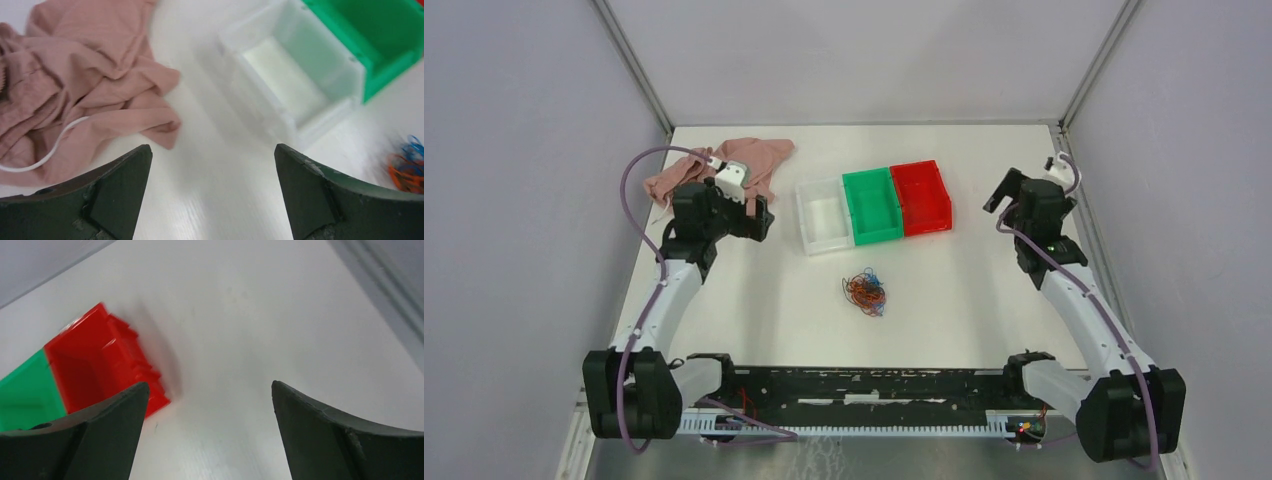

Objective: Untangle the cables

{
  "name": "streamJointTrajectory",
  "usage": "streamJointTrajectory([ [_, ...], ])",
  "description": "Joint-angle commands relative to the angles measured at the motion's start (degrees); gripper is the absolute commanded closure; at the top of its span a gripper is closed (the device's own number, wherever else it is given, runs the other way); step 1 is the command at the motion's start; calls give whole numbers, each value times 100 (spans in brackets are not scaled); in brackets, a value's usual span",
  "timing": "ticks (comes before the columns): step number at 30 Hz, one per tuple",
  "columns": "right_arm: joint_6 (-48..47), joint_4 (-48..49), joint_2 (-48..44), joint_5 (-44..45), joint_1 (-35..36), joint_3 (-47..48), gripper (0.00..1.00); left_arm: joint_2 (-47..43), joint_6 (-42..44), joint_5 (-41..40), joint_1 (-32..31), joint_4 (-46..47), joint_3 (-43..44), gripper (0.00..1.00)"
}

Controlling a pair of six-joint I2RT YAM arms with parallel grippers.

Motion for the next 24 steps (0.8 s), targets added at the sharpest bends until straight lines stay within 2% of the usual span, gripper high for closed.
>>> streamJointTrajectory([
  [1, 207, -519, -260, -1757, 743, 104, 2, -311, 506, 1701, -10, -1821, 548, 1],
  [5, 81, -828, 111, -2234, 2002, 328, 14, -305, 767, 2108, -72, -2463, 717, 1],
  [10, 85, -666, 659, -2504, 3399, 279, 25, -364, 1042, 2054, -240, -2895, 728, 1],
  [13, 7, -614, 1068, -2471, 3985, 375, 30, -404, 1128, 1978, -477, -3051, 705, 1],
  [16, -25, -452, 1478, -2555, 4198, 463, 35, -448, 1117, 1857, -754, -3076, 618, 1],
  [24, -375, -320, 2380, -2446, 4212, 807, 42, -575, 1116, 1813, -1115, -3112, 441, 1],
])
